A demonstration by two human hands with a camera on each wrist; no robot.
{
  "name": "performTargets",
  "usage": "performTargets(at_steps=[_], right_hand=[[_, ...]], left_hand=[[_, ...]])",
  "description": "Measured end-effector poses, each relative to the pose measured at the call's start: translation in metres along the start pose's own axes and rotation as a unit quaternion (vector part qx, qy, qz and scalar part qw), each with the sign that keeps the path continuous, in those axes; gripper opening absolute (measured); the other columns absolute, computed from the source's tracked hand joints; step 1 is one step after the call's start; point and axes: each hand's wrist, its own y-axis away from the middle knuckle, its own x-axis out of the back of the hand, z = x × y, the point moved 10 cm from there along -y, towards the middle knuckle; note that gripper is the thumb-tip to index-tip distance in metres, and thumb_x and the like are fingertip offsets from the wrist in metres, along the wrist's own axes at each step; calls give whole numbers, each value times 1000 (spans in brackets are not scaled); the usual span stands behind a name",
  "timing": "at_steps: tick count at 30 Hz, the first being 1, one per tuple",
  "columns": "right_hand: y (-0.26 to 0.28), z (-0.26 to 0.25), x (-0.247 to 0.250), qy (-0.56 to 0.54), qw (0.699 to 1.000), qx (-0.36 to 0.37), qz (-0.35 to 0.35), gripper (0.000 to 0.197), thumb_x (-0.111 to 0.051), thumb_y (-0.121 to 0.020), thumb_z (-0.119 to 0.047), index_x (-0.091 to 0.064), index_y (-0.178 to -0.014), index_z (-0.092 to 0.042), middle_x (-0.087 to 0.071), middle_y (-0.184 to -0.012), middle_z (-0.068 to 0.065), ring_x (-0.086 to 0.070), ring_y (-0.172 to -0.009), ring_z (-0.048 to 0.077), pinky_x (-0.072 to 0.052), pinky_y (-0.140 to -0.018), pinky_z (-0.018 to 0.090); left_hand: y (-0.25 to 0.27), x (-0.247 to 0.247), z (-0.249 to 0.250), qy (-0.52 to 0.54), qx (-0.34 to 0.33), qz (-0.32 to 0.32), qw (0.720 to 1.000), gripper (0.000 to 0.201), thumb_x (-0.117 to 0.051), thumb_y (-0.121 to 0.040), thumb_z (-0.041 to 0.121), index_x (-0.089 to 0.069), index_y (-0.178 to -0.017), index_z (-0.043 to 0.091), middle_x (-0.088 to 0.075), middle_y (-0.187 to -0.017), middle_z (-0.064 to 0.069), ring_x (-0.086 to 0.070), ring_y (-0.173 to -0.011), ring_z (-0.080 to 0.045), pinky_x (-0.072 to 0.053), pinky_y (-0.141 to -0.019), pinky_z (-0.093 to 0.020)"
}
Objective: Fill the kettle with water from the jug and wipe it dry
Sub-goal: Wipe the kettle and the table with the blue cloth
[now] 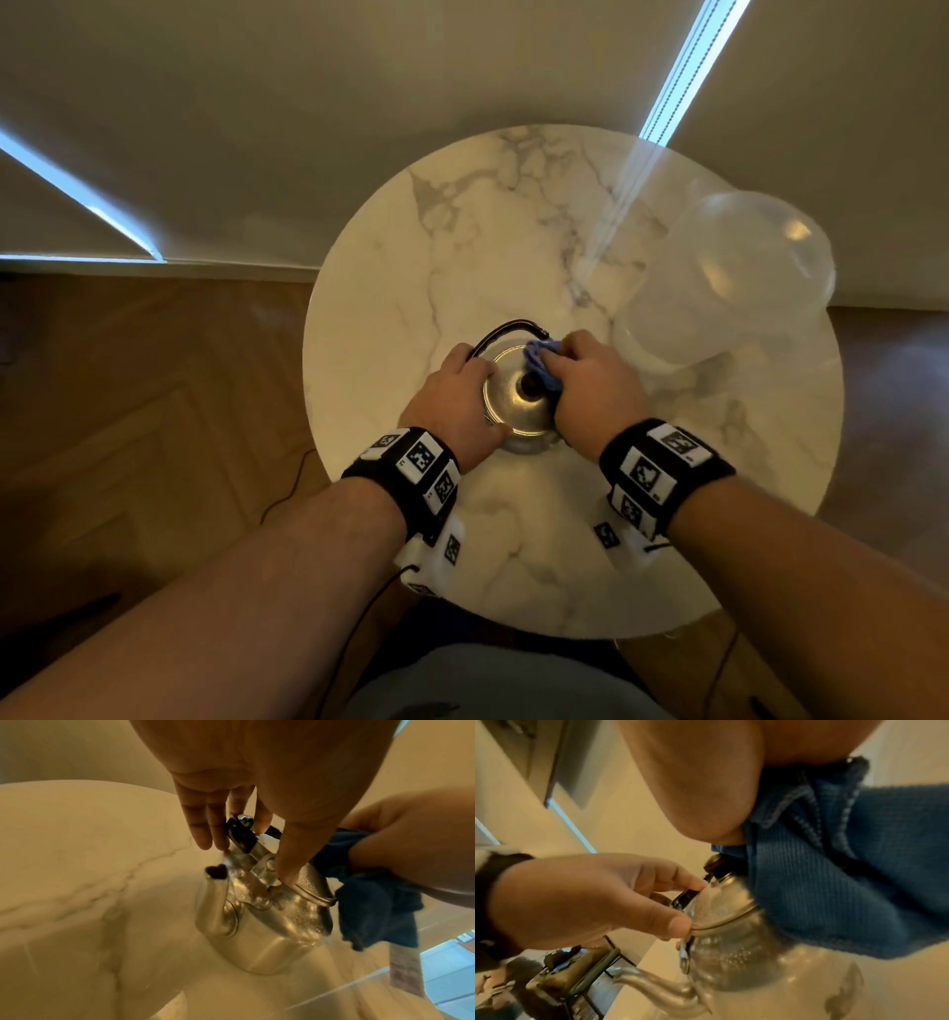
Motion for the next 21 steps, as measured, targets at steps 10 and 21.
performTargets(at_steps=[10, 21], right_hand=[[-27, -38, 2, 132, 987, 36, -87, 31, -58, -94, -14, -67, -123, -15, -54, -116, 10, -57, -101, 29, -53, -82, 39], [-33, -40, 9, 75, 994, 55, -62, 50, -64, -81, -4, -66, -129, -16, -51, -141, 0, -58, -116, 26, -50, -96, 32]], left_hand=[[4, -1, -9, 84, 26, 30, 996, 69, -75, -64, 43, -40, -121, 29, -49, -124, 8, -60, -102, -19, -55, -83, -38], [5, -2, -12, 88, 31, 36, 995, 68, -75, -63, 44, -39, -119, 30, -50, -120, 9, -60, -103, -20, -56, -82, -41]])
